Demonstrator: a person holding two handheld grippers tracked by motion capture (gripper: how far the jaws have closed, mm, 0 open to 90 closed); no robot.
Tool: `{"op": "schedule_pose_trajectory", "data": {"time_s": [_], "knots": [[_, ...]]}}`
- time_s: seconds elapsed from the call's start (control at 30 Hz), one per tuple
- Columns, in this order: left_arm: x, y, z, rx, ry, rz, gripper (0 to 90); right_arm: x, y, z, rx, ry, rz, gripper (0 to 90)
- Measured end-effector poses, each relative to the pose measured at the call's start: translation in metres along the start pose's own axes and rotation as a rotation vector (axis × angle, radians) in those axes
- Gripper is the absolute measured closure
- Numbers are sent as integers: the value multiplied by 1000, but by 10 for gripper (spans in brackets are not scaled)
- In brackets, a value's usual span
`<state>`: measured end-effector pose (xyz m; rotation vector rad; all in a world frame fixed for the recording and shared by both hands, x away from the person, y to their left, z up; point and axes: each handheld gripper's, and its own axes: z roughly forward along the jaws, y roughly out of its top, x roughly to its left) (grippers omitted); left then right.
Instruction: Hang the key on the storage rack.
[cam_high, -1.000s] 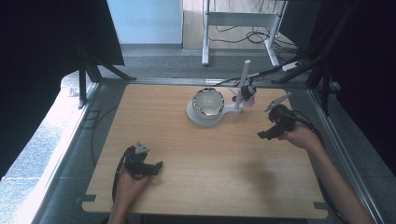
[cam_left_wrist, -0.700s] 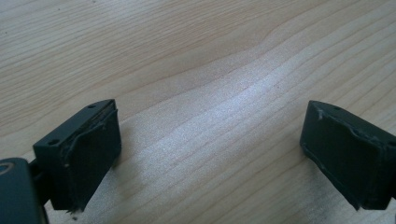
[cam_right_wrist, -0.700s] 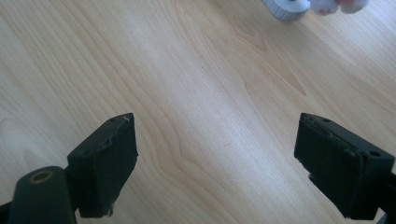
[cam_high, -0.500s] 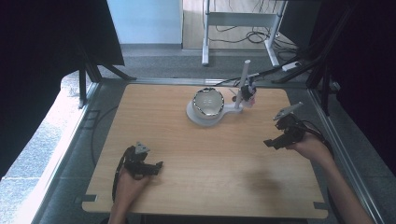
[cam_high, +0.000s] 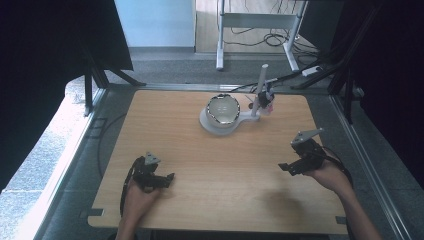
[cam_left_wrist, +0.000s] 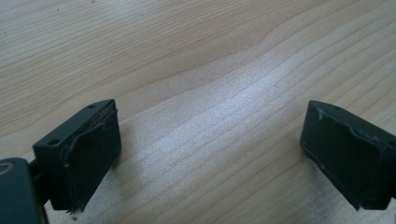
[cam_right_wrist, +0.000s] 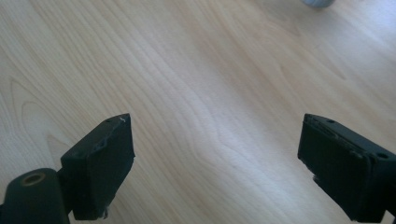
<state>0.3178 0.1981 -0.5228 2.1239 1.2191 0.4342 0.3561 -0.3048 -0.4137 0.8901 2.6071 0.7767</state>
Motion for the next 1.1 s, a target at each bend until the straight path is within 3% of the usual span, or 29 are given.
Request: {"op": "schedule_pose_trajectory", "data": {"time_s": [0.2,0.43,0.77,0.9,1.1], "knots": [[0,0,0,0,0,0,51,14,-13,17,-22,-13,19,45],[0,0,0,-1,0,0,51,28,-30,35,-56,-28,41,45],[0,0,0,0,0,0,51,45,-64,71,-88,-10,116,25],[0,0,0,0,0,0,51,47,-72,75,-160,-12,157,7],[0,0,0,0,0,0,51,47,-72,76,-156,-22,165,0]]}}
